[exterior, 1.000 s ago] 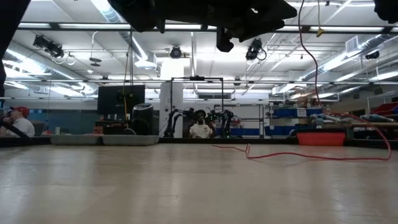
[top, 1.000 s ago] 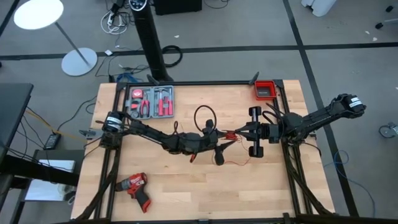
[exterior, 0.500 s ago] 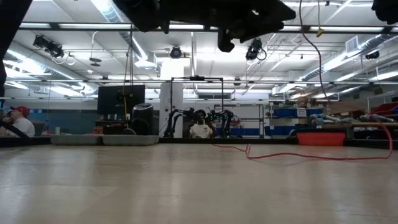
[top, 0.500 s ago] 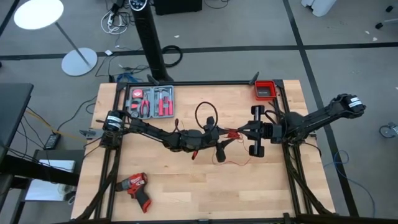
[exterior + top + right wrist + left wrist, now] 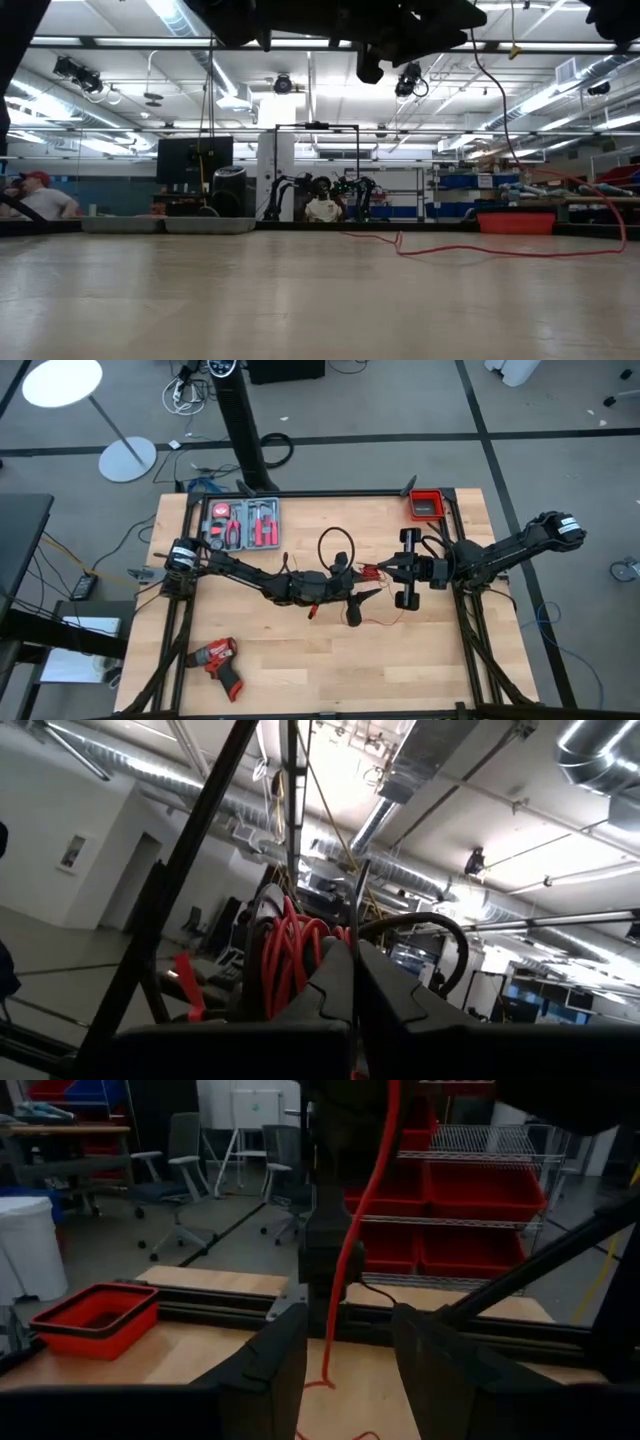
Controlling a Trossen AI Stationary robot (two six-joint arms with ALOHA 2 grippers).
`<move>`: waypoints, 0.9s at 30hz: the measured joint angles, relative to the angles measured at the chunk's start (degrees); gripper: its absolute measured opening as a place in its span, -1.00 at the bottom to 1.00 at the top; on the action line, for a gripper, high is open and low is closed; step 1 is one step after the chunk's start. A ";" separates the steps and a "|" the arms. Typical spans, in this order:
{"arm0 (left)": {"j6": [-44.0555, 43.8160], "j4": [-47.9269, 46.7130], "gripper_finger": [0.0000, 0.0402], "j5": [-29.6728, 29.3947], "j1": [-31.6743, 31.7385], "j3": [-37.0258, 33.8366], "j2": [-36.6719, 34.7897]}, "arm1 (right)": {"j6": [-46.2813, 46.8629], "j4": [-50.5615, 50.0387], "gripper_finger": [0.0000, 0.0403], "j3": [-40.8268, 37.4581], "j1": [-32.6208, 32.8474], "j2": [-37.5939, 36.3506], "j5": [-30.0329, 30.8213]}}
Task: Coil cords
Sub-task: Coil the red wire on the black spool
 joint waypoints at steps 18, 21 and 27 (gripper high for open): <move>1.16 0.40 -0.56 -4.90 0.11 -0.01 -0.02 | 0.40 9.37 -1.00 0.02 0.09 5.57 1.15; 0.83 0.01 -0.92 -5.38 0.11 -0.02 -0.02 | 0.43 9.37 -1.00 0.02 0.91 5.57 1.13; 1.58 -3.59 -0.99 -8.03 -0.10 0.00 -0.19 | -0.41 8.21 -1.00 0.02 2.66 5.46 1.99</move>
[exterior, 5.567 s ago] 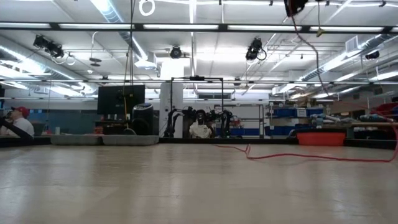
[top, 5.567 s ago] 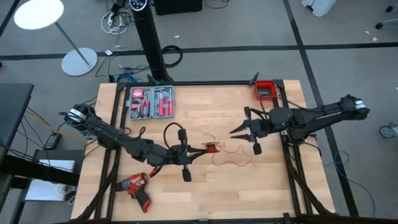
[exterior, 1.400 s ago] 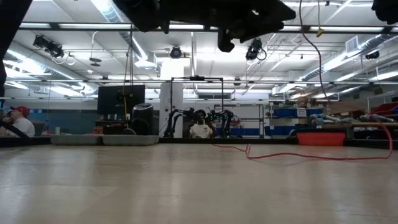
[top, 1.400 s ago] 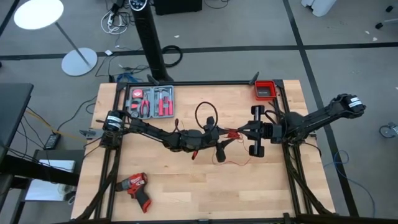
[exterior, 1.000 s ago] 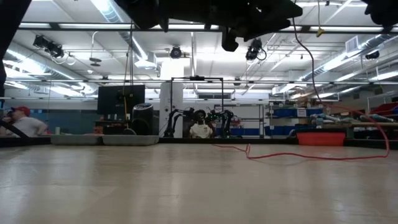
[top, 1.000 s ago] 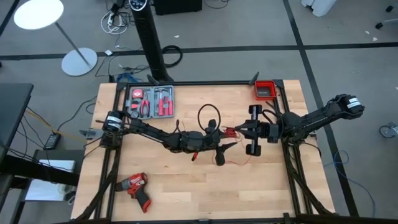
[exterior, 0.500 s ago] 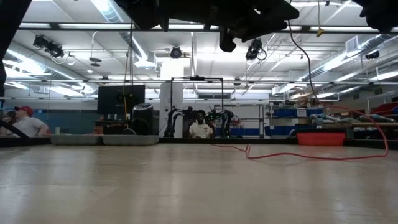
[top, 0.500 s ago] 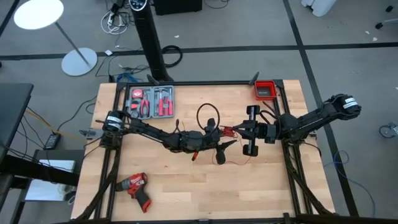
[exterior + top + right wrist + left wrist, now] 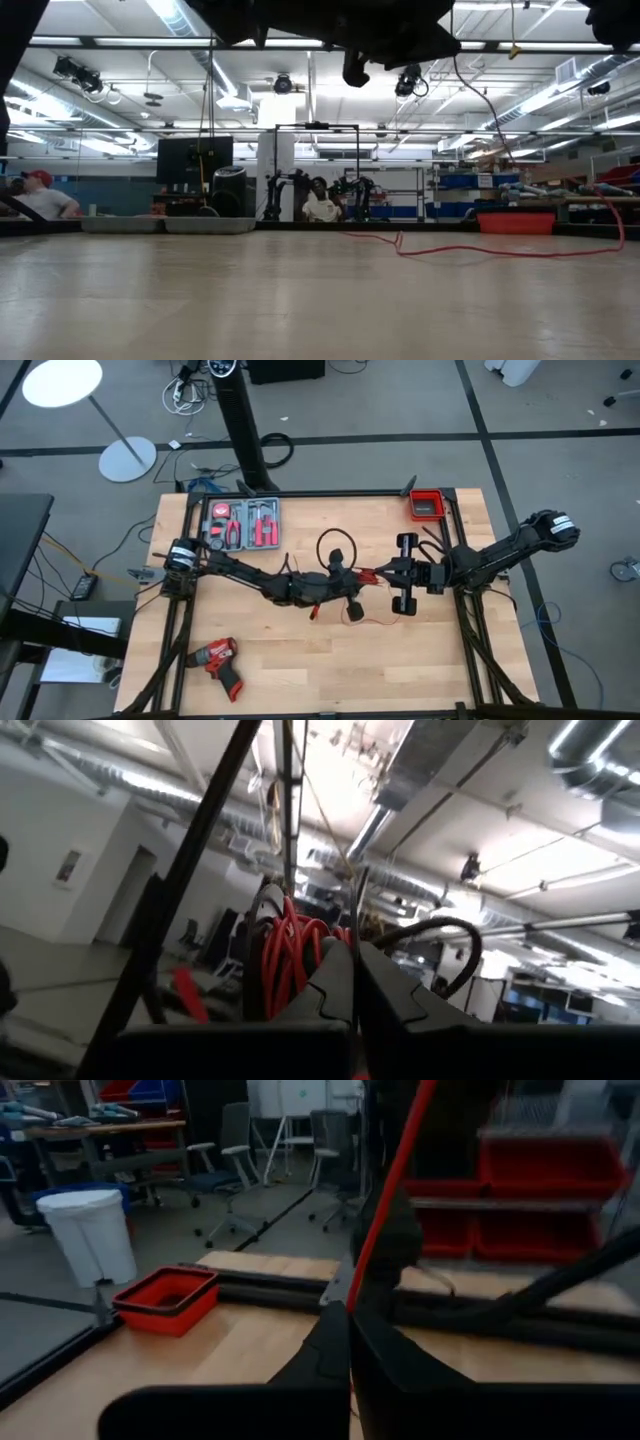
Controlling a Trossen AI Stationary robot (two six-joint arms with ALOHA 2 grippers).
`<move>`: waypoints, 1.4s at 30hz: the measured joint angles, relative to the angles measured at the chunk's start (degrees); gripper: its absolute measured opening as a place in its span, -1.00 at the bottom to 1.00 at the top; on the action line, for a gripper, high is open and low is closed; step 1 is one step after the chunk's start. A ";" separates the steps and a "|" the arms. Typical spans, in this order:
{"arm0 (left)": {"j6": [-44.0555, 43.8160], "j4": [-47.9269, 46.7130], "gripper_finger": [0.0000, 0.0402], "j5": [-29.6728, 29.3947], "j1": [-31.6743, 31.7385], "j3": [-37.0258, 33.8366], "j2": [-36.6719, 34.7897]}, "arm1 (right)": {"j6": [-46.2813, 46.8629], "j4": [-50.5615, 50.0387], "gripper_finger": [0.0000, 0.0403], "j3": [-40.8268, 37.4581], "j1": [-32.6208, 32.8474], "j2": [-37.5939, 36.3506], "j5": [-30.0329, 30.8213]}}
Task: Coil cords
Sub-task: Coil the red wire on the black spool
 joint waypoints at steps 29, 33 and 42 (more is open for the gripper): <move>-1.75 -41.54 -1.00 -9.24 -6.21 -0.15 -12.52 | 0.05 -46.40 -1.00 0.04 12.77 -15.33 22.19; -1.79 -41.10 -1.00 -9.51 -6.23 -0.15 -15.33 | 2.55 -50.73 -1.00 0.04 12.77 -15.43 22.65; -2.67 -39.49 -1.00 -5.39 -7.21 3.47 -14.84 | 3.79 -54.06 -1.00 0.04 12.72 -14.55 27.48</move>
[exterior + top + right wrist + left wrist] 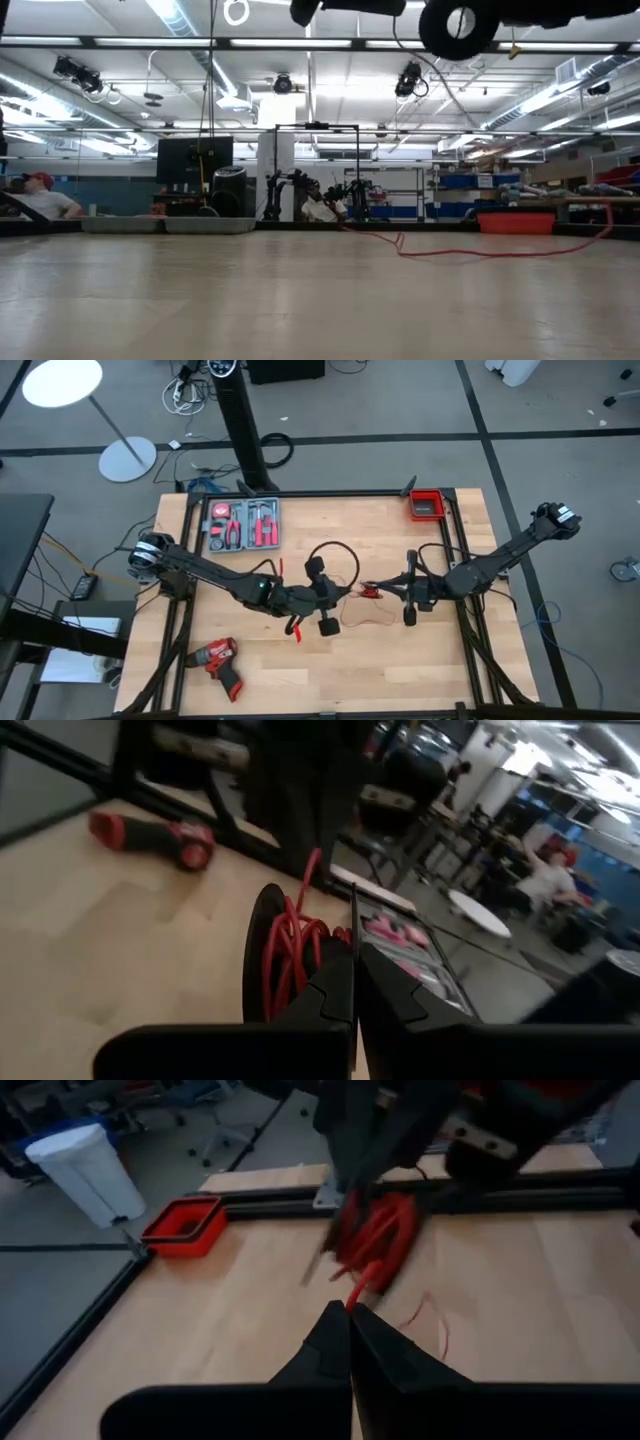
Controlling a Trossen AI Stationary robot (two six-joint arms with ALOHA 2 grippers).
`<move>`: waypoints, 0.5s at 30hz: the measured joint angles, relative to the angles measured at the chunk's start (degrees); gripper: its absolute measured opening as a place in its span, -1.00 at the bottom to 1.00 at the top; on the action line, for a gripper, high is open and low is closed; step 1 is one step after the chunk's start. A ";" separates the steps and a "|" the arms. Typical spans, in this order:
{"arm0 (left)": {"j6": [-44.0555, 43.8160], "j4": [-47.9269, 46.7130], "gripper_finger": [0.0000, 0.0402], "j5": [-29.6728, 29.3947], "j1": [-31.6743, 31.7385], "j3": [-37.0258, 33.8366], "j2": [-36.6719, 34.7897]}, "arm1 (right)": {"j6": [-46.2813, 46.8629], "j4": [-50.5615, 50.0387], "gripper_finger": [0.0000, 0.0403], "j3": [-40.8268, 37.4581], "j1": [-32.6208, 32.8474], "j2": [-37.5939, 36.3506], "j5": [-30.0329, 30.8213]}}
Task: Coil cords
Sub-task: Coil the red wire on the black spool
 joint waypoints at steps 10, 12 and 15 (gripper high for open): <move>-3.29 4.20 -1.00 -0.11 0.13 2.03 0.67 | -1.16 2.20 -1.00 -0.02 -1.64 2.70 6.55; -3.41 4.93 -1.00 -0.05 0.17 1.99 1.15 | -1.98 2.88 -1.00 0.00 -2.23 4.23 8.34; -3.33 7.61 -1.00 -0.01 0.44 1.97 2.58 | -2.62 5.92 -1.00 -0.02 -3.35 6.70 9.74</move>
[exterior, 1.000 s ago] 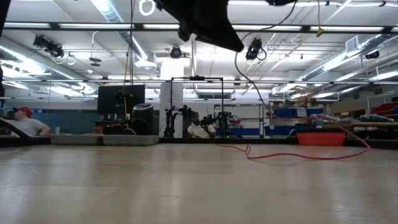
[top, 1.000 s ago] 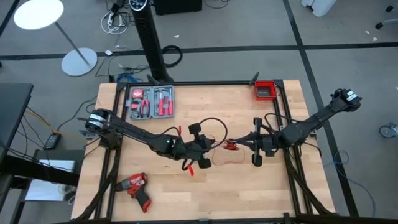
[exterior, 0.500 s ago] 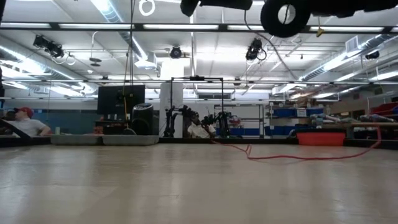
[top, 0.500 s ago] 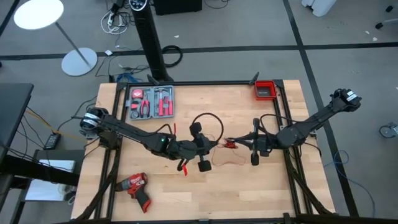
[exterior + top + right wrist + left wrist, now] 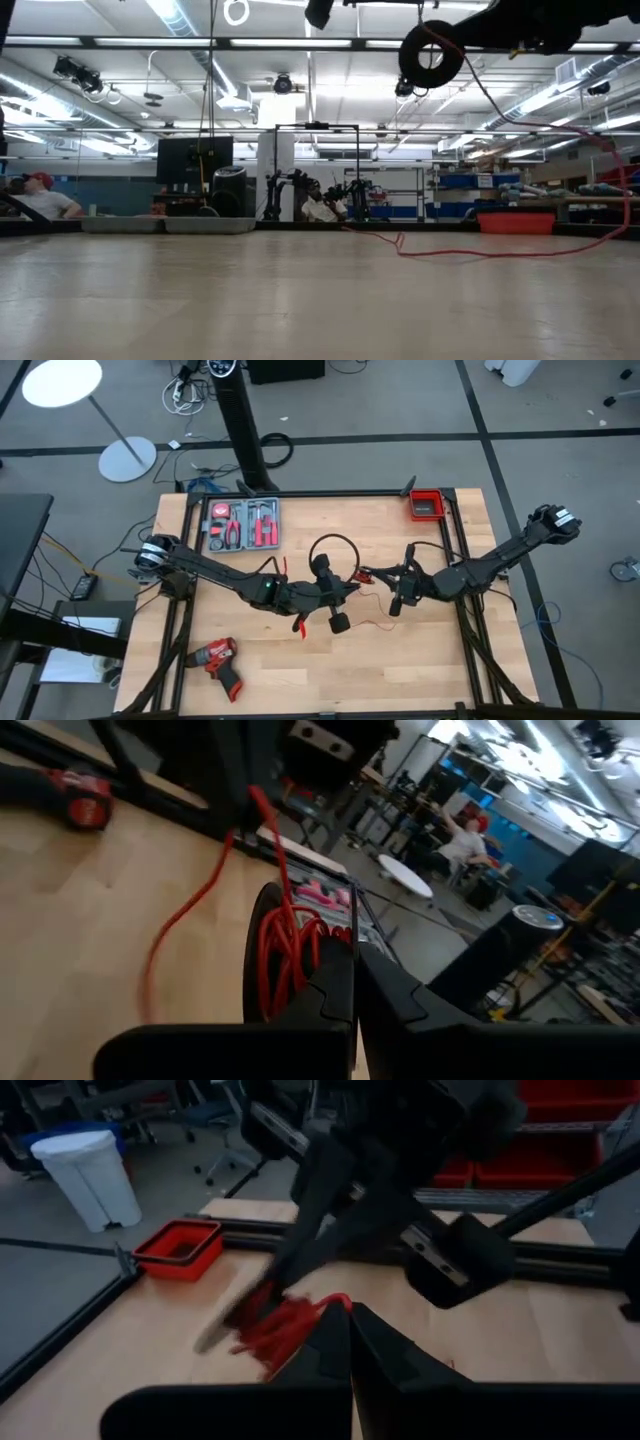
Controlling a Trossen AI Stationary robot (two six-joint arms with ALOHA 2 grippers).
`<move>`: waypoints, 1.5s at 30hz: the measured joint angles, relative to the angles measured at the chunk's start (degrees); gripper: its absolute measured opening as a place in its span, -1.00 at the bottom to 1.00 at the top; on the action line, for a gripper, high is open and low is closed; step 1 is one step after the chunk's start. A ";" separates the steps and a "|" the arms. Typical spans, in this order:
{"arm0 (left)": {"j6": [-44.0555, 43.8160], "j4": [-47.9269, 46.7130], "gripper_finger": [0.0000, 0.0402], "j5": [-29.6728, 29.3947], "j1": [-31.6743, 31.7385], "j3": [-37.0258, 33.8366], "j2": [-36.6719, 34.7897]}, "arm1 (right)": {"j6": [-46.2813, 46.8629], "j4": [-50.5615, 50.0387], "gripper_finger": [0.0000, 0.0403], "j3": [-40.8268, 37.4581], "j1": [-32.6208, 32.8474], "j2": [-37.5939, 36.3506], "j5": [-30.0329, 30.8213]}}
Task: Coil cords
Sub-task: Coil the red wire on the black spool
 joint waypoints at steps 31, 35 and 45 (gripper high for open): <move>1.23 9.56 -0.63 -0.87 2.35 -0.02 6.25 | -0.48 15.86 -1.00 2.43 -2.92 5.49 0.07; 0.46 10.18 -0.42 -0.54 2.35 -0.02 6.25 | -0.89 17.31 -1.00 2.43 -2.71 5.49 -0.12; -3.27 5.75 -0.41 0.02 1.15 -0.04 8.03 | -4.53 17.89 -1.00 2.42 -1.76 2.60 1.42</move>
